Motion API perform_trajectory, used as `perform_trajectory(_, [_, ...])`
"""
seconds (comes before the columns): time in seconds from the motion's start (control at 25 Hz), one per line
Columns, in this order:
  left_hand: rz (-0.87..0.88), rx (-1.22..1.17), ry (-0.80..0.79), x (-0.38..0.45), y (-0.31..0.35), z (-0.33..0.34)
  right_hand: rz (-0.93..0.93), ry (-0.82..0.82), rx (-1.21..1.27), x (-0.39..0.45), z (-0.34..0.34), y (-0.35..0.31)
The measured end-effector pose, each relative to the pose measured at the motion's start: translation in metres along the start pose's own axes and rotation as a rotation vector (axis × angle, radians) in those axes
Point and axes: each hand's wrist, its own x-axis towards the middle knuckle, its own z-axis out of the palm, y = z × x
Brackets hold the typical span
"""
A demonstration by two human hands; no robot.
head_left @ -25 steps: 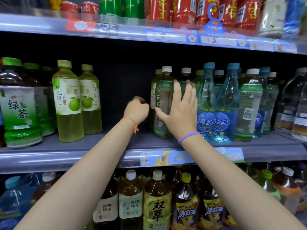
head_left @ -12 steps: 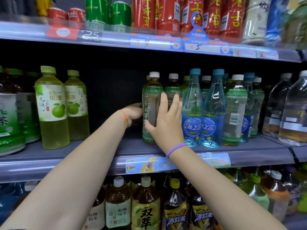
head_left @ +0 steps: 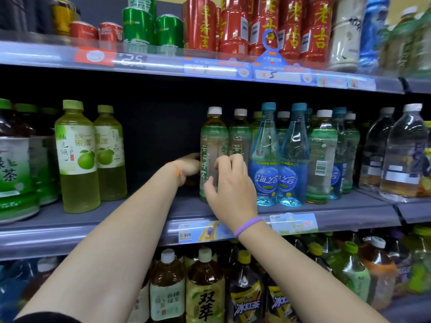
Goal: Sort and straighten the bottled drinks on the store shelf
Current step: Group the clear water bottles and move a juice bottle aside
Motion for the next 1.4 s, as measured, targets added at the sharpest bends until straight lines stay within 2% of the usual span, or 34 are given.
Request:
perform_trajectory(0.08, [-0.006,-0.048,-0.038,0.006,-0.004,0.002,0.029,-0.017,0.031,-0.005,-0.005,0.009])
perform_trajectory(0.16, [0.03,0.012,-0.013,0.013,-0.006,0.003,0.057,-0.048,0.058,-0.007,-0.008,0.017])
perform_trajectory(0.28, [0.058,0.161,0.127,0.005,-0.005,-0.004,0.056,-0.067,0.109,-0.005,-0.006,0.014])
perform_trajectory(0.4, [0.07,0.182,0.24,-0.008,-0.011,-0.02,0.016,-0.142,0.261,-0.005,0.003,-0.008])
perform_trajectory(0.48, [0.022,0.229,0.305,-0.027,-0.014,-0.037,0.055,-0.255,0.327,-0.003,0.014,-0.031])
perform_trajectory(0.68, [0.015,0.425,0.523,-0.088,-0.026,-0.06,0.222,-0.733,0.217,0.026,0.039,-0.066])
perform_trajectory(0.76, [0.061,0.526,0.584,-0.114,-0.03,-0.066,0.19,-0.837,0.215,0.04,0.048,-0.074])
perform_trajectory(0.84, [0.115,0.666,0.715,-0.138,-0.035,-0.069,0.123,-0.872,0.286,0.044,0.056,-0.088])
perform_trajectory(0.96, [0.39,0.905,1.01,-0.161,-0.04,-0.068,0.055,-0.862,0.365,0.038,0.058,-0.108])
perform_trajectory(1.0, [0.526,0.922,1.055,-0.164,-0.041,-0.067,0.036,-0.847,0.348,0.036,0.055,-0.111])
perform_trajectory(1.04, [0.632,0.858,1.031,-0.165,-0.041,-0.066,0.027,-0.799,0.309,0.035,0.052,-0.11])
perform_trajectory(1.08, [0.668,0.734,0.944,-0.165,-0.04,-0.062,0.034,-0.708,0.272,0.034,0.047,-0.108])
perform_trajectory(1.16, [0.567,0.52,0.768,-0.157,-0.036,-0.05,0.092,-0.44,0.228,0.032,0.036,-0.092])
perform_trajectory(1.28, [0.391,0.417,0.573,-0.132,-0.03,-0.024,0.198,-0.103,0.094,0.032,0.009,-0.052])
perform_trajectory(1.4, [0.28,0.369,0.347,-0.107,-0.014,0.011,0.328,-0.053,-0.015,0.03,-0.02,-0.01])
